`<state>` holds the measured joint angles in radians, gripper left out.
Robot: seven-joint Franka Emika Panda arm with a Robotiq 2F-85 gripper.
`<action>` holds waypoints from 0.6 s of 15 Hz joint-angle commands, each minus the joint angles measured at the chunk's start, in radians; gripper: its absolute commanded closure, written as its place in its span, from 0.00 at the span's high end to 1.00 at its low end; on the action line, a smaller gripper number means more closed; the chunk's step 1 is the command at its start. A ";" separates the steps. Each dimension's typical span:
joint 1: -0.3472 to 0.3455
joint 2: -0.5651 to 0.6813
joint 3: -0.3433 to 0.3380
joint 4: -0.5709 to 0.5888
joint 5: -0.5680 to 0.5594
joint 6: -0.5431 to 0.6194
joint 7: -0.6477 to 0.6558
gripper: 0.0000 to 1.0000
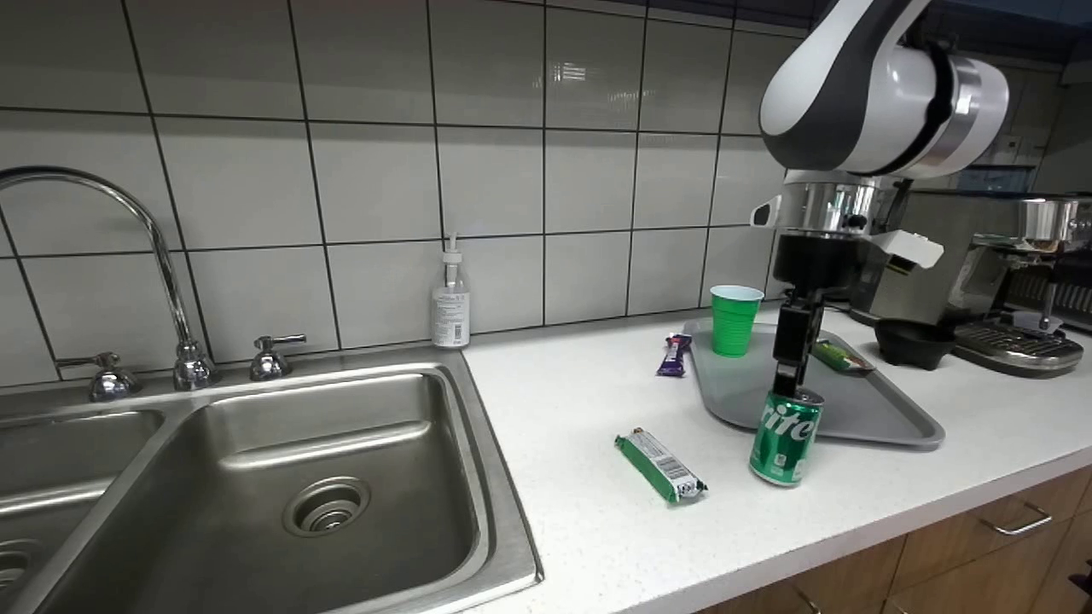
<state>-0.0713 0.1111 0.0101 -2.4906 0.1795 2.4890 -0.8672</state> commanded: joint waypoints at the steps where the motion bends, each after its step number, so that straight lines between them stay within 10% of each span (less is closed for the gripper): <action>1: -0.009 -0.051 -0.004 0.016 0.020 -0.058 -0.033 0.40; 5: -0.002 -0.049 -0.013 0.020 0.005 -0.058 -0.023 0.40; 7: -0.002 -0.051 -0.013 0.026 0.009 -0.074 -0.022 0.91; 9: -0.003 -0.055 -0.013 0.029 0.015 -0.088 -0.023 0.99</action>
<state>-0.0713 0.0766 0.0016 -2.4783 0.1856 2.4555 -0.8717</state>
